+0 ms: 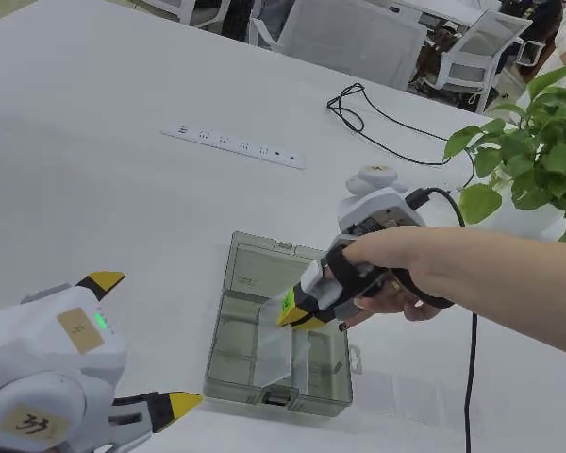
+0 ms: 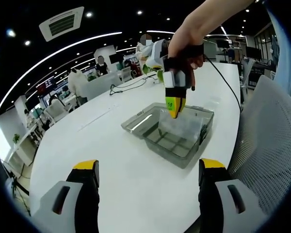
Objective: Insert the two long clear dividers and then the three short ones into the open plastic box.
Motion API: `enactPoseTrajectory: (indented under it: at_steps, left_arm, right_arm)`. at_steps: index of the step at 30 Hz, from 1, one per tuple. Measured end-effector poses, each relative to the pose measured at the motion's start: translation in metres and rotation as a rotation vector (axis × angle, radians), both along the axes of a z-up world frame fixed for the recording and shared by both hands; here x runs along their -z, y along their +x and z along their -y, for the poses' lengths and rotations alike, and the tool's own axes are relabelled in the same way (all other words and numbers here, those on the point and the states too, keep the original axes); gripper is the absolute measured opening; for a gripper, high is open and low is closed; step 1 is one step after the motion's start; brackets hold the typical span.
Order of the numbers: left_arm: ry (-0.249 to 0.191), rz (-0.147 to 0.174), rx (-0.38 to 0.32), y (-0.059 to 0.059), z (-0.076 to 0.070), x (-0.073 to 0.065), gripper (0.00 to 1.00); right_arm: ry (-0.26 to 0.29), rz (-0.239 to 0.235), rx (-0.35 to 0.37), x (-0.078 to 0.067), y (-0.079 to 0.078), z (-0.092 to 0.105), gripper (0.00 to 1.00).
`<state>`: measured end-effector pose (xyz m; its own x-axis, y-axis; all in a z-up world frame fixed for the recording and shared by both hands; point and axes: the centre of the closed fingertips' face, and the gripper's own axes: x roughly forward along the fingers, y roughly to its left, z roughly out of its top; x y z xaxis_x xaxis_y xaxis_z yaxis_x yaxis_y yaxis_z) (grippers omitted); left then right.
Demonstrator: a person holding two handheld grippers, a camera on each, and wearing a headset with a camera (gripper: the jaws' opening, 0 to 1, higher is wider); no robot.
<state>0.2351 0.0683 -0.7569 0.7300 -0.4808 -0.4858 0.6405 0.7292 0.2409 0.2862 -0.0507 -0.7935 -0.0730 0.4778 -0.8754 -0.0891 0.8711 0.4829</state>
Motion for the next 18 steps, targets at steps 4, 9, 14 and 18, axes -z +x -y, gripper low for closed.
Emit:
enactPoseTrajectory:
  at_steps: [4, 9, 14, 18]
  left_arm:
    - [-0.001, 0.000, 0.001, 0.0001, 0.0000, 0.0001, 0.86]
    - [-0.003, 0.000, 0.002, -0.0001, 0.0002, 0.0000, 0.86]
    - [-0.005, -0.002, -0.001, 0.0000, -0.0001, -0.0001, 0.86]
    - [-0.005, 0.002, -0.002, 0.0003, -0.0005, -0.0007, 0.86]
  right_arm:
    - [0.001, -0.003, 0.005, -0.0001, -0.0002, 0.0010, 0.02]
    - [0.002, -0.003, 0.009, -0.0002, -0.0001, 0.0021, 0.02]
    - [-0.011, -0.006, 0.009, 0.0026, -0.0002, 0.0030, 0.02]
    - [-0.008, -0.011, 0.012, 0.0032, -0.0004, 0.0027, 0.02]
